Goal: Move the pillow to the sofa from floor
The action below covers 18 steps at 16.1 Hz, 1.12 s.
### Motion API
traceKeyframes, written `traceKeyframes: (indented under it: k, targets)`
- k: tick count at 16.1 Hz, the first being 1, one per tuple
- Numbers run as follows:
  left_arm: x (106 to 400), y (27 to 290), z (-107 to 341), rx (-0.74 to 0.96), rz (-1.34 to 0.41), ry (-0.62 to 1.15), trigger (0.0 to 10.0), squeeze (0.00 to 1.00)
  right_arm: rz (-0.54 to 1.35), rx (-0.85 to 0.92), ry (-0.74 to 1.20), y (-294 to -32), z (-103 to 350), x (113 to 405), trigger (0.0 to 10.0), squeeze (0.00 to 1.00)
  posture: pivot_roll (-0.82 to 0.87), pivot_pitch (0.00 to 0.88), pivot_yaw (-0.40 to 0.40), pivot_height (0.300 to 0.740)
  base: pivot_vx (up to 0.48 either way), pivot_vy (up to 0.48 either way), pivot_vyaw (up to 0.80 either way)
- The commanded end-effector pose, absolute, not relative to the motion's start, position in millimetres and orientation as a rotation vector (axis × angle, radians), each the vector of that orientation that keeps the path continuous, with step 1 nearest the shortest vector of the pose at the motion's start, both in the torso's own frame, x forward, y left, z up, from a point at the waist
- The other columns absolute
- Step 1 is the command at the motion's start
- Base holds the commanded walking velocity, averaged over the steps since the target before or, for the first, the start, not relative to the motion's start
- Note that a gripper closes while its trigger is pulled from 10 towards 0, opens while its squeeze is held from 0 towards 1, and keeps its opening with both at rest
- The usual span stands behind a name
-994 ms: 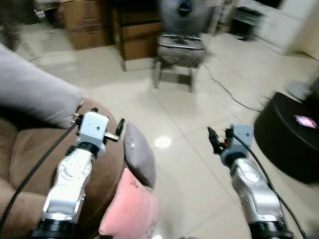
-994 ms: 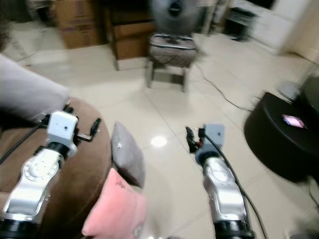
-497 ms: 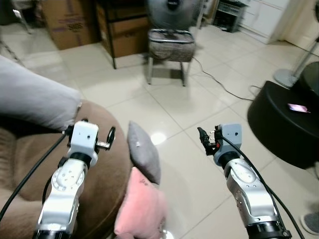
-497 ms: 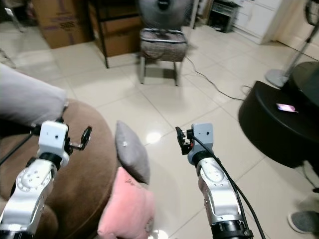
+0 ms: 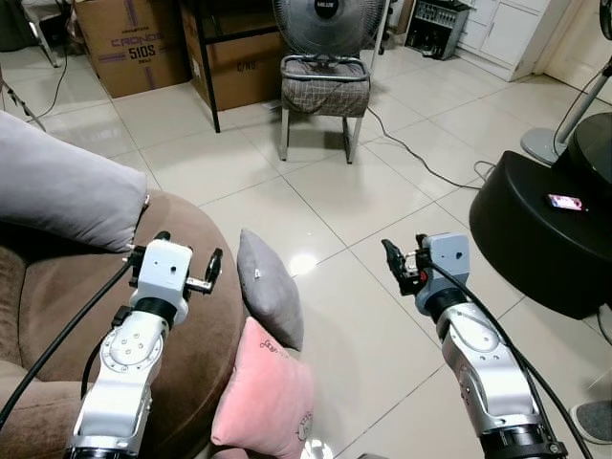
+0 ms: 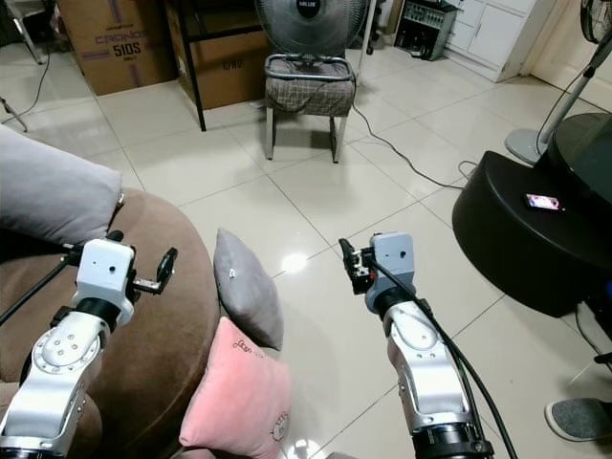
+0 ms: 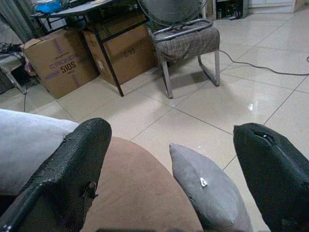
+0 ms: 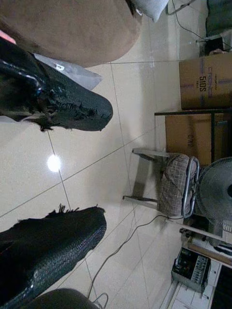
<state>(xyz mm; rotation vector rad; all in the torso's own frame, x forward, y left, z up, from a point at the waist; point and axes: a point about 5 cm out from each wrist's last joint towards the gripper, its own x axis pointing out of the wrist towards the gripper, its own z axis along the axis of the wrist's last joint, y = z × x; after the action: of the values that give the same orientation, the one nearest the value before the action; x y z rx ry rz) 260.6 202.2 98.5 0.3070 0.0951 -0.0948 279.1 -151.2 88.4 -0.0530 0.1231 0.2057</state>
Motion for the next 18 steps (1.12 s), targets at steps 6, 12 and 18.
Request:
traceKeyframes:
  k: [6,12,18]
  targets:
    - [261.1,199.4,100.3,0.324,-0.115,0.084,10.0,0.0,0.219,-0.051,0.125,-147.8,85.4,276.8,10.0,0.0,0.1,0.0,-0.028,0.67,0.0,0.0,0.0]
    - [261.0,198.2,100.4,0.319,-0.121,0.082,10.0,0.0,0.22,-0.048,0.125,-147.0,84.9,276.5,10.0,0.0,0.1,0.0,-0.033,0.651,0.0,0.0,0.0]
    - [261.3,196.4,102.8,0.306,-0.159,0.072,10.0,0.0,0.217,-0.046,0.134,-145.4,82.8,276.1,10.0,0.0,0.1,0.0,-0.026,0.651,0.041,0.0,0.0]
